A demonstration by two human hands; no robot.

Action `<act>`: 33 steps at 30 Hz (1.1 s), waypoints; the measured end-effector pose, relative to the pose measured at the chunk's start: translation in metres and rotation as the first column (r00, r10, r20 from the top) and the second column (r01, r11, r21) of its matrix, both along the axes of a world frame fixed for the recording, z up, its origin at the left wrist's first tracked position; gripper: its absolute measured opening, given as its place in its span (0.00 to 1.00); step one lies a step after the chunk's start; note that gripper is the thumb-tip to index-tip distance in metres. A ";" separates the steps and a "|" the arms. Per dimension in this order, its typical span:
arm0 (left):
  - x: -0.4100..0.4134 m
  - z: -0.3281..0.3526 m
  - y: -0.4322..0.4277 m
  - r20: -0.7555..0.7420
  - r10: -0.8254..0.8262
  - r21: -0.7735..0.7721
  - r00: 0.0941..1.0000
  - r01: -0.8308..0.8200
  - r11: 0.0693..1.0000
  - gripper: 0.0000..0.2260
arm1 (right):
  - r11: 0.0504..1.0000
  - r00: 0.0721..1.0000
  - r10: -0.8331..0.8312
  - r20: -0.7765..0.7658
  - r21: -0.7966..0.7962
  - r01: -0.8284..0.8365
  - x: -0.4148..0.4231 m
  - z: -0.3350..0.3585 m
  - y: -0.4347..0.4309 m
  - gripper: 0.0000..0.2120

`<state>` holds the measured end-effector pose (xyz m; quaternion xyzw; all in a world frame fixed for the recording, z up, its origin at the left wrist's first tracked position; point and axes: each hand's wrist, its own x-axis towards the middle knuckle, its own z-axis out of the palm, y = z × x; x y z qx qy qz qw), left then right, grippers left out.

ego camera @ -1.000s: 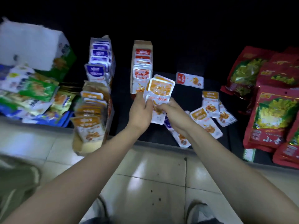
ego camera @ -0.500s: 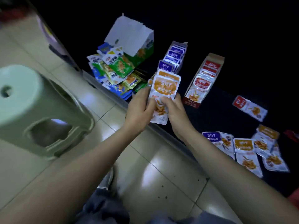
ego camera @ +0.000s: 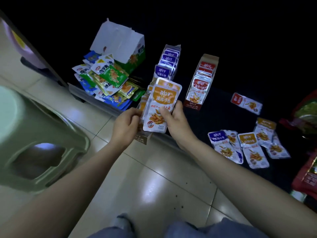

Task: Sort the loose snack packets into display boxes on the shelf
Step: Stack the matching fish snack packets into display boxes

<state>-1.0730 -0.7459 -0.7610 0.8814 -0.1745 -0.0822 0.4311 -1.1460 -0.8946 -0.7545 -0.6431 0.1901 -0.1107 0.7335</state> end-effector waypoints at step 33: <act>0.005 0.001 -0.001 0.547 -0.144 -0.014 0.825 0.181 0.983 0.24 | 0.803 0.975 -0.222 -0.009 -0.569 0.178 -0.016 -0.034 -0.001 0.28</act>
